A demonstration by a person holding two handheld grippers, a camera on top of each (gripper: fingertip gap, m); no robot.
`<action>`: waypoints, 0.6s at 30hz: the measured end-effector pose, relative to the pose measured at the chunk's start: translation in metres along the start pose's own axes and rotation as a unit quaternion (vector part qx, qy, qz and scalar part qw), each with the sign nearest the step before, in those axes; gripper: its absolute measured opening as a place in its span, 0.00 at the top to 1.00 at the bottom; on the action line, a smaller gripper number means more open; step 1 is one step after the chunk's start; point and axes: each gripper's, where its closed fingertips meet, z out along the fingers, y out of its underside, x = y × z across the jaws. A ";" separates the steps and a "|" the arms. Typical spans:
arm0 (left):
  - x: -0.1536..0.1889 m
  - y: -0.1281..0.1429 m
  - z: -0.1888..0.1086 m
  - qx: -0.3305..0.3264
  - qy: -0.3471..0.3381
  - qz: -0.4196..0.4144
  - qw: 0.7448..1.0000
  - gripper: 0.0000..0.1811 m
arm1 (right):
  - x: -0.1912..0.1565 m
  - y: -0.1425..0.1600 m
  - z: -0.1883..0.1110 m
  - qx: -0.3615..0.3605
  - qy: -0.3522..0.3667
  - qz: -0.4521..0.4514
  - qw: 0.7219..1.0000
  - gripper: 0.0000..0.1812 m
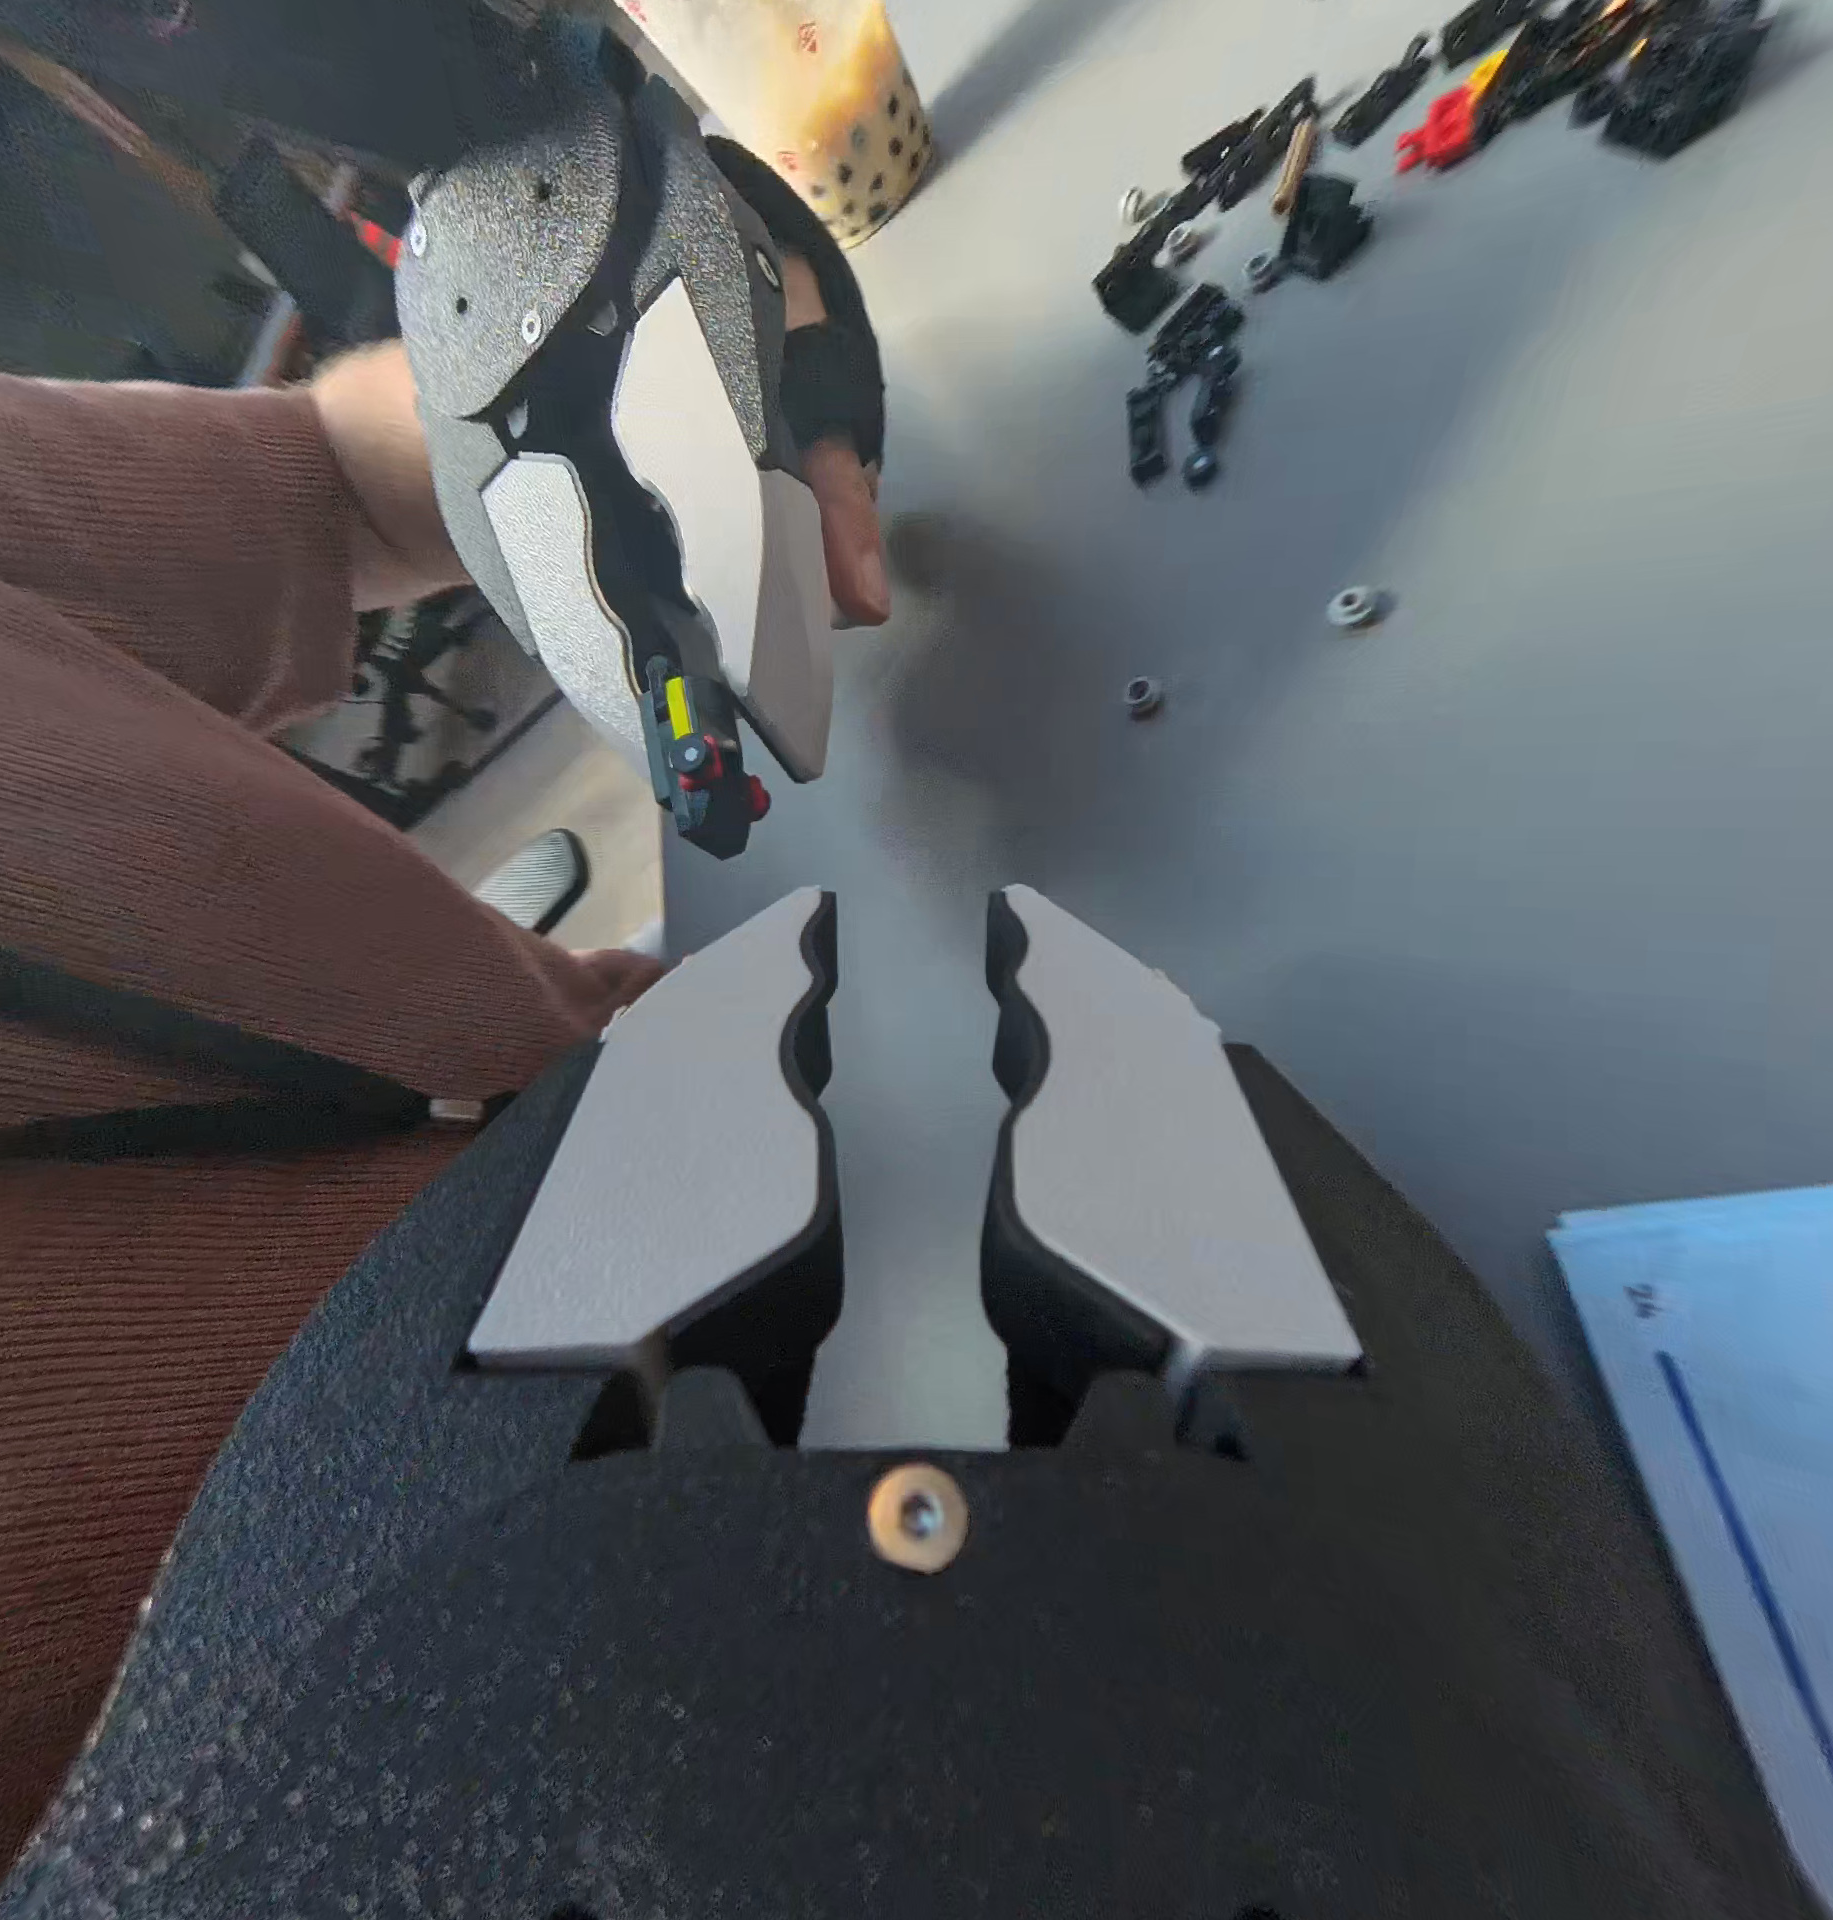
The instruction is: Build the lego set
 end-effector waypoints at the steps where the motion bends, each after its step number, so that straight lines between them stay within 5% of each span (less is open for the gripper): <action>1: 0.003 0.003 -0.001 0.002 0.034 -0.095 0.995 0.90 | 0.007 -0.005 -0.006 0.029 0.060 -0.072 0.995 0.85; 4: -0.001 -0.010 -0.009 0.086 0.117 -0.336 0.930 0.90 | -0.003 -0.018 -0.014 0.085 0.216 -0.324 0.917 0.85; 6: -0.010 -0.006 -0.009 0.095 0.115 -0.396 0.906 0.90 | -0.014 -0.016 -0.001 0.068 0.282 -0.452 0.843 0.85; 8: -0.007 -0.004 -0.005 0.083 0.129 -0.413 0.898 0.90 | -0.017 -0.018 0.008 0.081 0.311 -0.496 0.807 0.83; 18: 0.005 0.000 0.008 0.059 0.178 -0.458 0.869 0.87 | -0.016 -0.005 0.020 0.053 0.249 -0.504 0.826 0.88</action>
